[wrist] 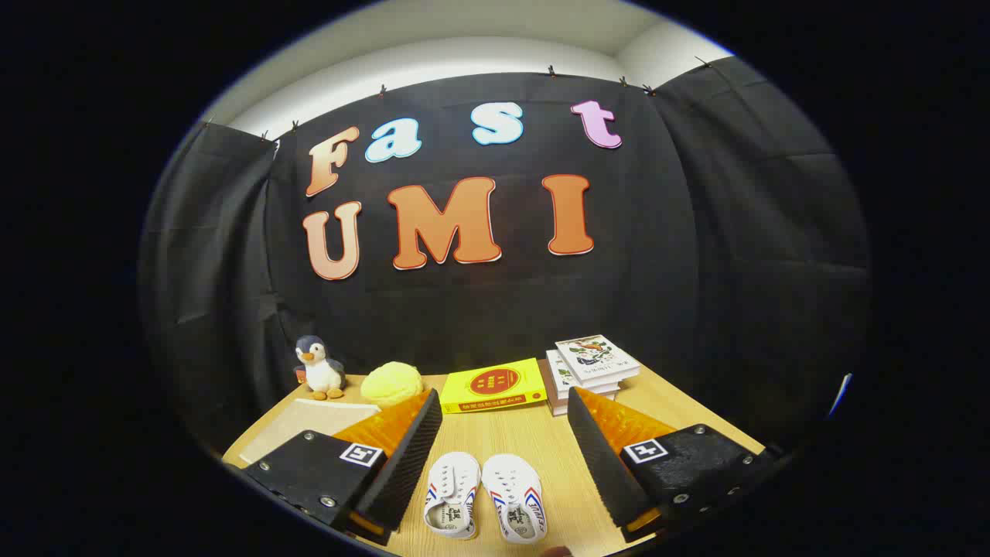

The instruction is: Open the storage box then place both shoes into the box .Put the left shoe in first, then the right shoe, with the right side of both shoes facing outward in a uniform manner.

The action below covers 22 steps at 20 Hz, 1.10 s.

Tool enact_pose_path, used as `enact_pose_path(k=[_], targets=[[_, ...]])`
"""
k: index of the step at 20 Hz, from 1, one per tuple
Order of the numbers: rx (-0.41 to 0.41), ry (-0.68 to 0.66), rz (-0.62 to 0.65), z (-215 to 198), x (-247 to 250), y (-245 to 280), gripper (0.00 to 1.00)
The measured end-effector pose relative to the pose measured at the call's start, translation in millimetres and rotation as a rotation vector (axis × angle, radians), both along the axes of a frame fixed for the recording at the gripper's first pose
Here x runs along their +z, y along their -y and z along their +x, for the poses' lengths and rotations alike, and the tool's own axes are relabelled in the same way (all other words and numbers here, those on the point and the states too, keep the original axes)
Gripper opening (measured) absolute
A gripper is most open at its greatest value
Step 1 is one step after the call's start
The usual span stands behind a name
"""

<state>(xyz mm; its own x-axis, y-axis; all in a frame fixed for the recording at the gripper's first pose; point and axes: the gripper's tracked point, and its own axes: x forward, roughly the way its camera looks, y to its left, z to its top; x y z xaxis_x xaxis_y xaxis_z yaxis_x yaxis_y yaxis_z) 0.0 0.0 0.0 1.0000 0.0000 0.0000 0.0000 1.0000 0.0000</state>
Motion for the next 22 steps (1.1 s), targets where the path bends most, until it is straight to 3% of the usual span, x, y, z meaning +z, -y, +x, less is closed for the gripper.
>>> enact_pose_path(k=[22], targets=[[0.096, -0.078, -0.049, -7, -25, -8, 0.97]])
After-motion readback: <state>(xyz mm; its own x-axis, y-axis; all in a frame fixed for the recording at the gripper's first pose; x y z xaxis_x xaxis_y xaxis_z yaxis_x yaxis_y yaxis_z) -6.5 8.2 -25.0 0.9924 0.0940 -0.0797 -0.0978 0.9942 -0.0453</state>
